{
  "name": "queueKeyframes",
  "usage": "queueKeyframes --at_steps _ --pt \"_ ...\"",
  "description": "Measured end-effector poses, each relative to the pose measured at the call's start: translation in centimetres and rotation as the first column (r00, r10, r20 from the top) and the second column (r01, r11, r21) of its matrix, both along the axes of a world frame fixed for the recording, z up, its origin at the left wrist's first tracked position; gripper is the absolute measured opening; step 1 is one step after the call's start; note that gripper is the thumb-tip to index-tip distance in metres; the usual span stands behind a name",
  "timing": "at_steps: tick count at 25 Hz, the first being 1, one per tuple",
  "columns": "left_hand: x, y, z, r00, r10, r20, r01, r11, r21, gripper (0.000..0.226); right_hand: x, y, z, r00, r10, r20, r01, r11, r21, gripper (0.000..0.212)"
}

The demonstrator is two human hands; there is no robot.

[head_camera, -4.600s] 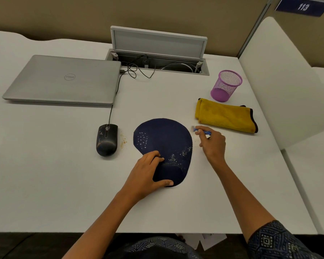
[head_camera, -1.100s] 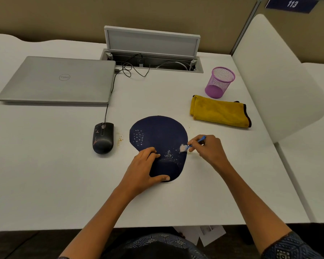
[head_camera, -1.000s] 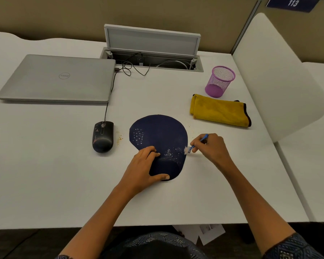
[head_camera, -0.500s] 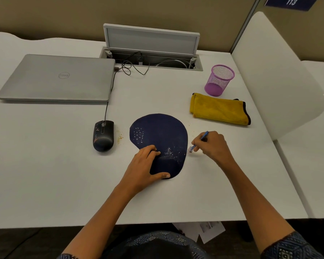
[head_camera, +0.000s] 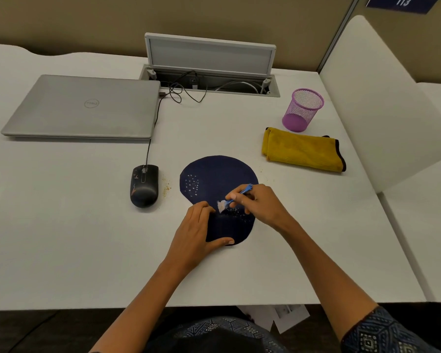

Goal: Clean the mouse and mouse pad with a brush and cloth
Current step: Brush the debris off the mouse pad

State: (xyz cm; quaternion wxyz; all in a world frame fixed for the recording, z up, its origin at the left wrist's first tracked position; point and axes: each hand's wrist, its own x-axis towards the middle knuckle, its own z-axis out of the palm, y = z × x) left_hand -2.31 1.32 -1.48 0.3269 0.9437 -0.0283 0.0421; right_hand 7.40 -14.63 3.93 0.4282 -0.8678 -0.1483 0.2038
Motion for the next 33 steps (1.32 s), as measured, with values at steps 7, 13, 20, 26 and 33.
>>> queueKeyframes --at_steps 7,13,20,26,33 --pt "0.1 0.0 0.1 1.000 0.007 -0.022 -0.007 1.000 -0.003 0.076 1.4 -3.5 1.0 0.999 0.037 0.035 -0.033 0.992 -0.122 0.020" --pt "0.2 0.1 0.0 1.000 0.022 -0.020 -0.023 0.999 -0.048 0.073 0.4 0.2 0.7 0.982 0.183 0.044 -0.182 0.983 -0.025 0.018" --pt "0.1 0.0 0.1 1.000 0.021 0.008 -0.020 0.998 -0.060 0.070 1.9 -3.1 1.0 0.971 0.238 -0.009 -0.236 0.956 -0.171 0.015" --pt "0.4 0.2 -0.2 0.998 0.024 -0.059 -0.031 0.992 -0.120 0.104 1.0 0.2 0.5 0.972 0.234 0.036 -0.234 0.972 0.006 0.017" --pt "0.4 0.2 -0.3 0.997 0.026 -0.078 -0.035 0.992 -0.123 0.114 2.5 -2.9 1.1 0.990 0.119 0.082 -0.110 0.989 -0.102 0.018"
